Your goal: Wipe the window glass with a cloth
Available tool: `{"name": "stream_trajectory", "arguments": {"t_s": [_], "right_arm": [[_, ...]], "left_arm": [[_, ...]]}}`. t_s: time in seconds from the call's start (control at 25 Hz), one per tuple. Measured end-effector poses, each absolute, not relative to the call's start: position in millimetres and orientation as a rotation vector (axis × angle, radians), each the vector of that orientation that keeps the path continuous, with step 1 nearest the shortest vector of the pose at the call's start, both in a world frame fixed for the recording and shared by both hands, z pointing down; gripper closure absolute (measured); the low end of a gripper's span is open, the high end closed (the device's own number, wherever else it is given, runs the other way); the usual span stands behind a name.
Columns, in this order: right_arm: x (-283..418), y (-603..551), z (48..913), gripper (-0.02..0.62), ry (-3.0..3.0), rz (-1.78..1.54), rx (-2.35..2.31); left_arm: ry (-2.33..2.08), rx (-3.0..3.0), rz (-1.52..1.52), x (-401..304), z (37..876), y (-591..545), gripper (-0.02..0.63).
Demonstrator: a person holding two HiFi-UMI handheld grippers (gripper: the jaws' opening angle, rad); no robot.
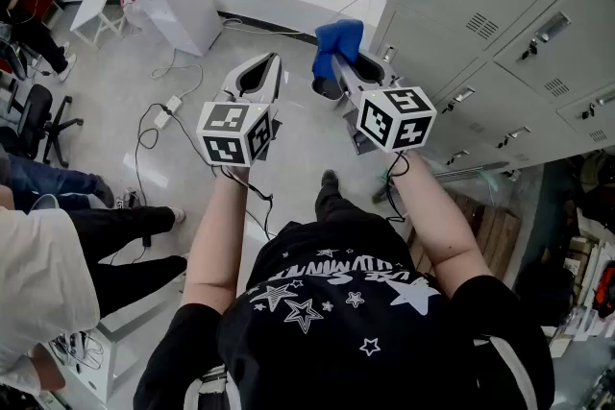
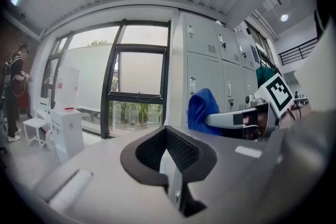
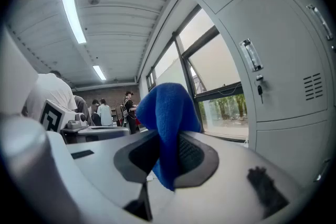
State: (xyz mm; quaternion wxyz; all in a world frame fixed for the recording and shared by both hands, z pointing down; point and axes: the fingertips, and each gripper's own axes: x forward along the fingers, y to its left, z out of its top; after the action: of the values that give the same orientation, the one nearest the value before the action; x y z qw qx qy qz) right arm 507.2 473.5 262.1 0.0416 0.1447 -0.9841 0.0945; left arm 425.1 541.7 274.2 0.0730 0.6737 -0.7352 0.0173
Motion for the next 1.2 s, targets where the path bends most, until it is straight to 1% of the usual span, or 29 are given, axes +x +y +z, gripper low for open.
{"name": "stream_trajectory", "arguments": {"t_s": [0.44, 0.84, 1.2], "right_arm": [[463.6, 436.1, 256.6, 0.522, -3.039, 0.301, 0.391], [433.3, 378.4, 279.2, 0.522, -2.988, 0.312, 0.378], [417.9, 363.7, 271.0, 0.522, -3.041, 0.281, 0.224]], "left_arm": [[-2.180, 1.985, 0.079, 392.1, 287.3, 501.8, 0.598], [-2.142, 1.956, 0.068, 363.7, 311.4, 435.3, 0.597], [-2.166, 1.924, 0.100, 363.8, 318.1, 402.1, 0.598]]}}
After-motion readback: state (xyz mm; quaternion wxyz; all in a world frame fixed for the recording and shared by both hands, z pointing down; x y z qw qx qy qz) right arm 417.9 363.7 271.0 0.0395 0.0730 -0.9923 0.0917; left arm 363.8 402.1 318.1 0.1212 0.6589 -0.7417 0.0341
